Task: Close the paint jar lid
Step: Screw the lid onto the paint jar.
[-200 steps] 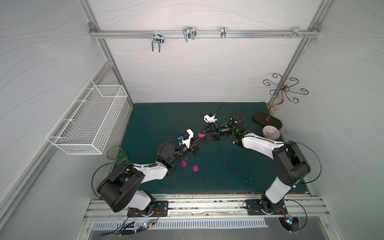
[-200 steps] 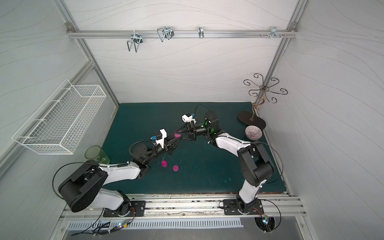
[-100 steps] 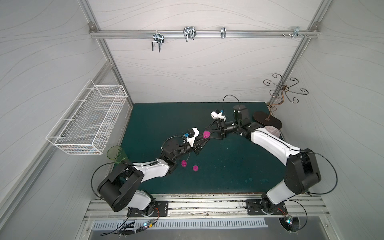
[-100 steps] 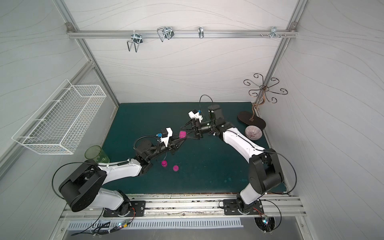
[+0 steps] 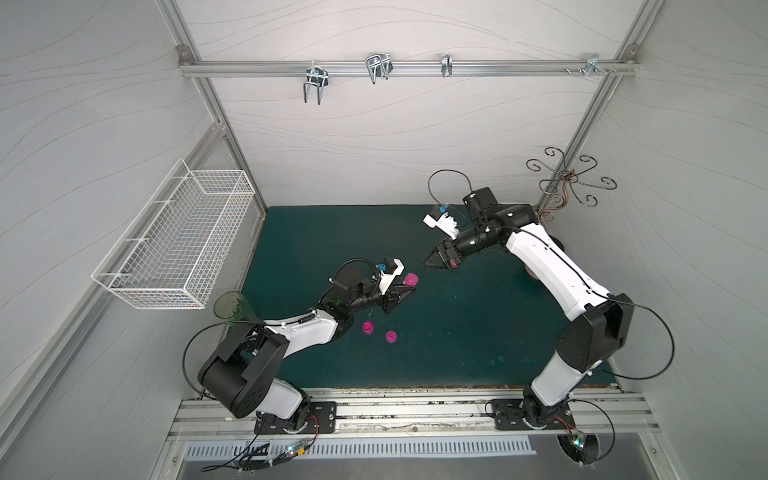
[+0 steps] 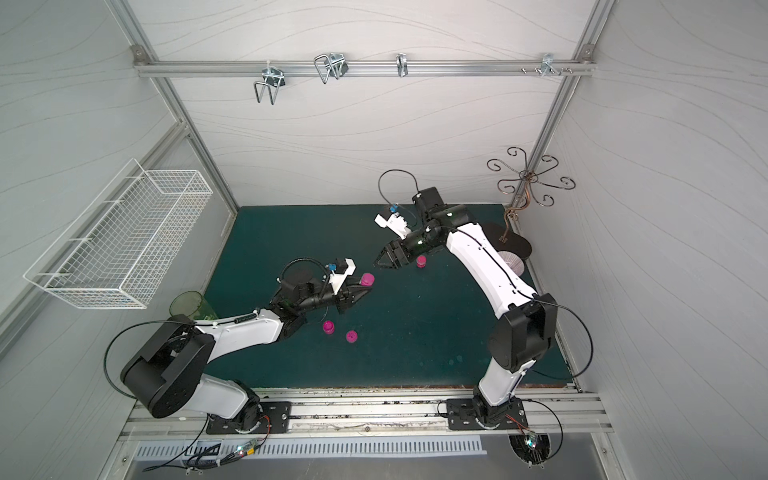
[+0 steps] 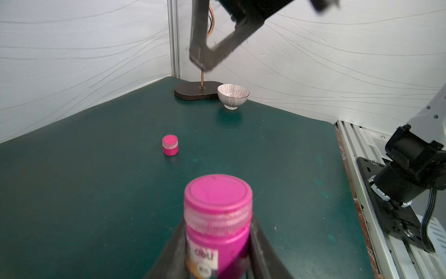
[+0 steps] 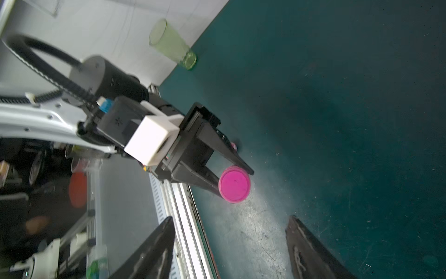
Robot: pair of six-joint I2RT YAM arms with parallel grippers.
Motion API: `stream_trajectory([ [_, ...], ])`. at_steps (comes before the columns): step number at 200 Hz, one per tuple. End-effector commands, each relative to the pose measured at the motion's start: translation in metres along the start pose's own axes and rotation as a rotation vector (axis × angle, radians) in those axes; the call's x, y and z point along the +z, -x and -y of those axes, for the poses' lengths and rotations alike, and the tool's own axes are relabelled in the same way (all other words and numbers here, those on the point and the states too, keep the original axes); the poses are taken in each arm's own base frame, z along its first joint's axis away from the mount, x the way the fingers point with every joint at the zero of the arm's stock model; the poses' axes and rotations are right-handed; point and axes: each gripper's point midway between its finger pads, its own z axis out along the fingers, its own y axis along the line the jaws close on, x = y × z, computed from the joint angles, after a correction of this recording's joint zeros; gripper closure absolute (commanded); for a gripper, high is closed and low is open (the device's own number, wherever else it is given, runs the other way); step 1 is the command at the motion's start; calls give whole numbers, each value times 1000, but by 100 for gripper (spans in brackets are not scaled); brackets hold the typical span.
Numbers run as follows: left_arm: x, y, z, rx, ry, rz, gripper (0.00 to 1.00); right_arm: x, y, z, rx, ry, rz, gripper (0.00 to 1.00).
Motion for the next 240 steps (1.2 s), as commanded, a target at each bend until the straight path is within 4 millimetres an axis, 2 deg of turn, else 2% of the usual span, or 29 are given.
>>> stream_trajectory([
  [1, 2, 19, 5, 76, -39, 40, 100, 10, -7, -24, -205, 62, -69, 30],
  [26, 1, 20, 6, 84, -40, 46, 100, 27, -16, -26, -236, 93, -134, 33],
  [76, -3, 28, 11, 97, -50, 71, 100, 40, -26, -16, -230, 94, -182, 34],
  [158, -2, 30, 26, 140, -73, 89, 100, 48, -29, -1, -221, 48, -213, 41],
  [240, -3, 32, 24, 147, -58, 88, 100, 49, -38, -12, -219, 94, -226, 51],
])
